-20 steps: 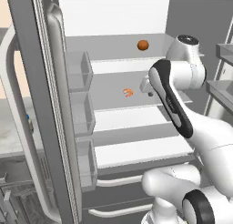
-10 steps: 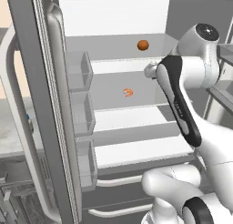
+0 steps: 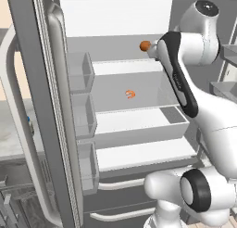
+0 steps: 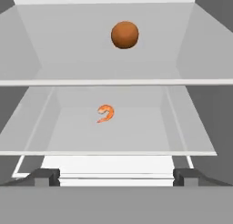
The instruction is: Place the mayonnaise and ketchup from the counter to the top shelf of the fridge. If the existing items in the fridge are on the top shelf, move them to other shelves.
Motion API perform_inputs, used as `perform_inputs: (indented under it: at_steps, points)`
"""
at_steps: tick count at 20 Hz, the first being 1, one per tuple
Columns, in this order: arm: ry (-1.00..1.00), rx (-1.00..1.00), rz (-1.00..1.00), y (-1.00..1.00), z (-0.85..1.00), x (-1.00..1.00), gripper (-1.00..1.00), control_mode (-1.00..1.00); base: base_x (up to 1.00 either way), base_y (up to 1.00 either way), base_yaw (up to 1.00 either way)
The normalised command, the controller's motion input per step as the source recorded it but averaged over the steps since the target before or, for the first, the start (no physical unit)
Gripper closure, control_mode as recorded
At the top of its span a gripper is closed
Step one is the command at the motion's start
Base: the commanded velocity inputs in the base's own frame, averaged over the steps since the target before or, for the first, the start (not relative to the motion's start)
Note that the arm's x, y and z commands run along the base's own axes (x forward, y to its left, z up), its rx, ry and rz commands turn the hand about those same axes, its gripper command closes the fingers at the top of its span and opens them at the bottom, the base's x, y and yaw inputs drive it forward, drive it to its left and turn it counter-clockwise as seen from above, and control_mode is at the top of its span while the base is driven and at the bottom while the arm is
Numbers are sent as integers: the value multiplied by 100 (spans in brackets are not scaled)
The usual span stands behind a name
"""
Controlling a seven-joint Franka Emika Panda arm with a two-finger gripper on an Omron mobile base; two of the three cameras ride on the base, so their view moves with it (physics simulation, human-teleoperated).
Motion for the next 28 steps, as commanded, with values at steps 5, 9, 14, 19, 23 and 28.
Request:
perform_inputs:
  at_steps: [5,9,14,19,23,28]
  points:
    - [0,0,-1,-8,0,71,-100,-100,0,0,0]
    - [0,0,0,0,-1,68,-100,-100,0,0,0]
    - [0,0,0,0,-5,53,-100,-100,0,0,0]
    - [1,0,-3,0,-32,53,-100,-100,0,0,0]
    - [0,0,-3,0,-30,61,-100,-100,0,0,0]
    - [1,0,-3,0,-12,60,-100,-100,0,0,0]
